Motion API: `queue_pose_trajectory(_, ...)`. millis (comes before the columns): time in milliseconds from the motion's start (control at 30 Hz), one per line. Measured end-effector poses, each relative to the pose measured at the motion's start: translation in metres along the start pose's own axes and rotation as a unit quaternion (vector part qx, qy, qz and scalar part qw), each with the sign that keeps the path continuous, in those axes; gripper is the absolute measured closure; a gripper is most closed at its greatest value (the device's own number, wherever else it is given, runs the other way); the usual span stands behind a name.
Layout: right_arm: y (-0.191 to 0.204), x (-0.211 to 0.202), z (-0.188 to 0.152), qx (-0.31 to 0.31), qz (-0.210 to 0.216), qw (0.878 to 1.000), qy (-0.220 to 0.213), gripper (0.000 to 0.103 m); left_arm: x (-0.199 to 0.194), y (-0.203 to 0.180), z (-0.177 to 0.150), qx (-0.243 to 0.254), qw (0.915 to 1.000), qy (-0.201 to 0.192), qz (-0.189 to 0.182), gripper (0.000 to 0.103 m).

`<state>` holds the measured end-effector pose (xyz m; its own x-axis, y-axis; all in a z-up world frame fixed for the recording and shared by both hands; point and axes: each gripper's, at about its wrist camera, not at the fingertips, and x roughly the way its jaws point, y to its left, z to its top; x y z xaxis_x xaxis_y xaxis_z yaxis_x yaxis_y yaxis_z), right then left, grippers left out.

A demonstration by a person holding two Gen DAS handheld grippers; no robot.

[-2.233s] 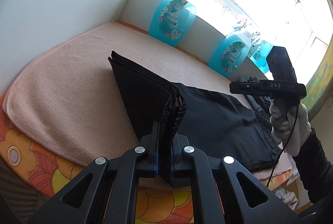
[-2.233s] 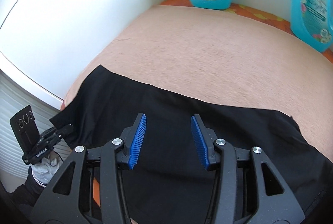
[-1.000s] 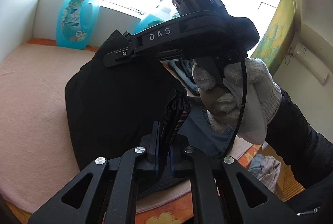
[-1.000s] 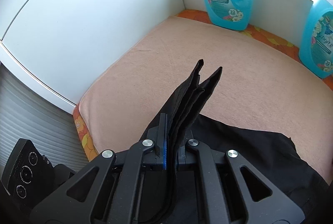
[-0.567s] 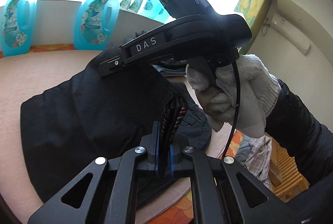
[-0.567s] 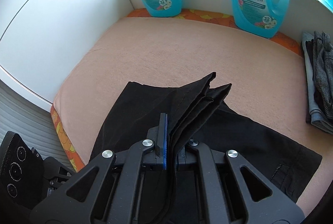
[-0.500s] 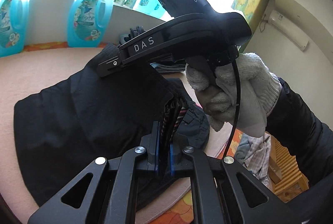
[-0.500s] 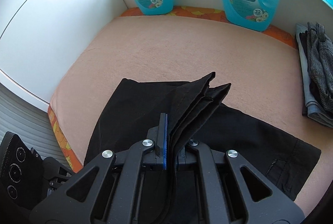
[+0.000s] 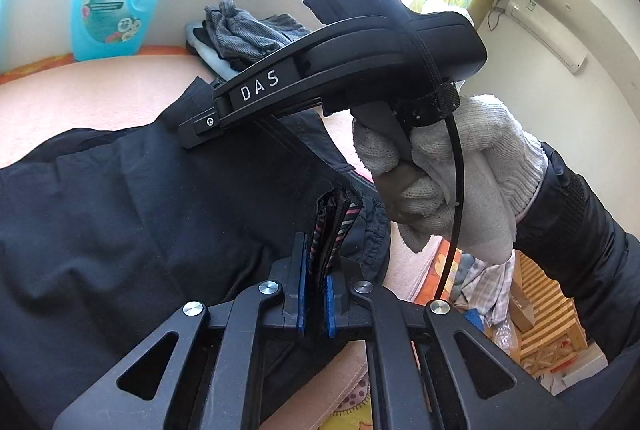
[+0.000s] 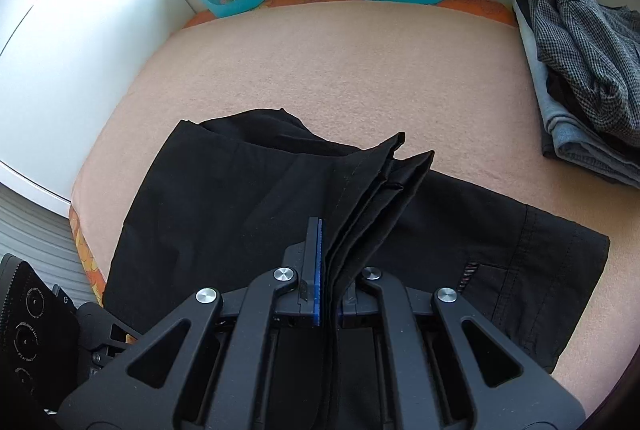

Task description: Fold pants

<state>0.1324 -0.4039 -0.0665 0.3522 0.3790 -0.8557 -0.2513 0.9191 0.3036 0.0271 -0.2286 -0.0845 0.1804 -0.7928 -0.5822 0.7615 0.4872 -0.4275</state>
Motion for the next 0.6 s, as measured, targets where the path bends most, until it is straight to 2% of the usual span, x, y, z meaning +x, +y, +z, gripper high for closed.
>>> queue_pose_trajectory(200,-0.019,0.002,-0.01,0.017,-0.002,1.0,-0.002,0.098,0.016,-0.004,0.002,-0.001,0.9998,0.02,-0.004,0.097)
queue_pose_trajectory(300,-0.023,0.003,-0.012,0.023,-0.002,1.0,-0.002,0.098,0.014,-0.004,0.003,-0.004,0.9994,0.035,-0.006,0.088)
queue_pose_trajectory(367,-0.025,0.004,-0.012,0.026,-0.003,1.0,-0.003,0.098,0.01,-0.007,-0.002,-0.008,0.9987,0.049,-0.009,0.087)
queue_pose_trajectory(500,-0.025,0.003,-0.013,0.025,-0.005,1.0,-0.007,0.098,-0.021,-0.013,-0.008,-0.005,0.9988,0.049,-0.008,0.086)
queue_pose_trajectory(600,-0.026,0.001,-0.015,0.029,-0.007,1.0,-0.009,0.098,-0.059,-0.008,-0.016,0.001,0.9995,0.025,0.019,0.086)
